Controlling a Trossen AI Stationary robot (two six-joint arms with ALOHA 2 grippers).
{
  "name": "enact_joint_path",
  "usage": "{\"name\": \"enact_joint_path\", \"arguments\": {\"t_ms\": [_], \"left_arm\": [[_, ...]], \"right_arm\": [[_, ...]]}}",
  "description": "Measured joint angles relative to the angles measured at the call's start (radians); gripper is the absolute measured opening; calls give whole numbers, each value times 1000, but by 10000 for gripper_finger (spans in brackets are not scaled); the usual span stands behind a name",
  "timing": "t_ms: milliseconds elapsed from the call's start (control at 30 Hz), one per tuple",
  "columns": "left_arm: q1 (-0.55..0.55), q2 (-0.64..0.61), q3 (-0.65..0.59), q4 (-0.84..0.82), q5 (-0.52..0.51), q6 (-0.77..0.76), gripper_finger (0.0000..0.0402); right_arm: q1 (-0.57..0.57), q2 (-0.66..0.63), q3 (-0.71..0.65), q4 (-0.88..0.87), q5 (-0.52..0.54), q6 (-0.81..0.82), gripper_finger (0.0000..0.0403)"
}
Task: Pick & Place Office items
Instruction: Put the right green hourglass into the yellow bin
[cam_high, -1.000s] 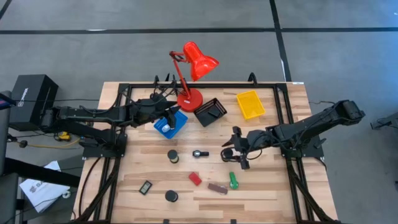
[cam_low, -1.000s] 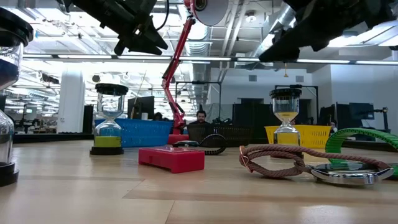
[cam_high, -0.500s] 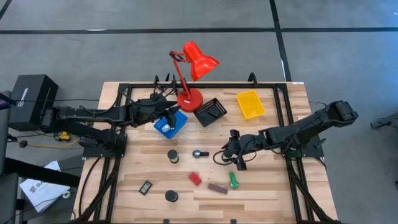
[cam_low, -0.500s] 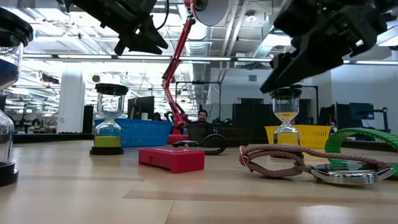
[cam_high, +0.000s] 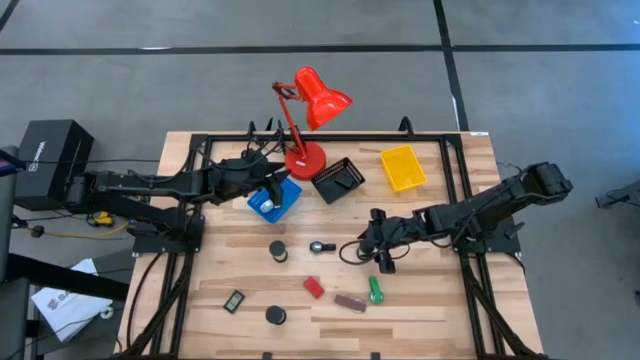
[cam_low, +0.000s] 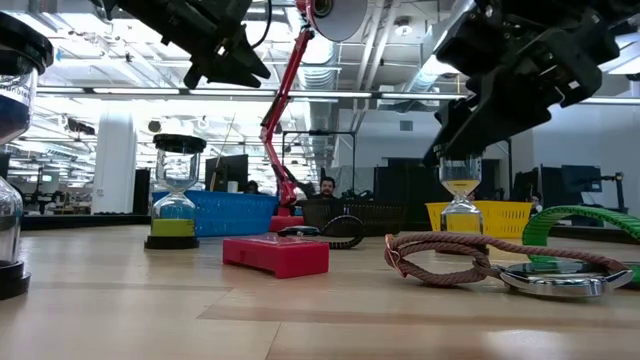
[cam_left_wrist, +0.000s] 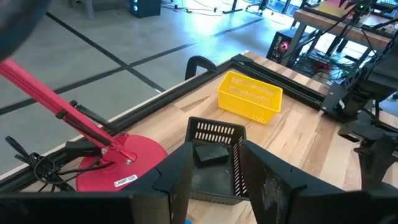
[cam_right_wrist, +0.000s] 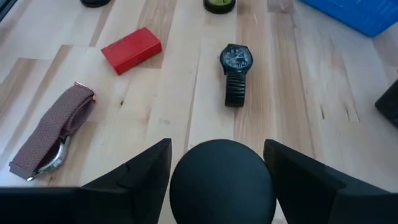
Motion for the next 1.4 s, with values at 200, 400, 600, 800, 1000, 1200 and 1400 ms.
{"name": "enact_joint_path", "arguments": {"t_ms": [200, 400, 600, 800, 1000, 1200, 1400], "left_arm": [[0, 0, 0, 0, 0, 0, 131], [0, 0, 0, 0, 0, 0, 131], [0, 0, 0, 0, 0, 0, 131], [0, 0, 0, 0, 0, 0, 131], [0, 0, 0, 0, 0, 0, 131], [0, 0, 0, 0, 0, 0, 131], [0, 0, 0, 0, 0, 0, 131]], "right_arm": [[0, 0, 0, -15, 0, 41, 212], [0, 0, 0, -14, 0, 41, 210], [-4, -3, 3, -14, 2, 18, 207], [-36, -4, 54, -82, 0, 14, 201], [-70, -4, 137, -254, 0, -18, 207], [-107, -4, 231, -382, 0, -67, 201], [-133, -4, 370, -569, 2, -136, 202]]}}
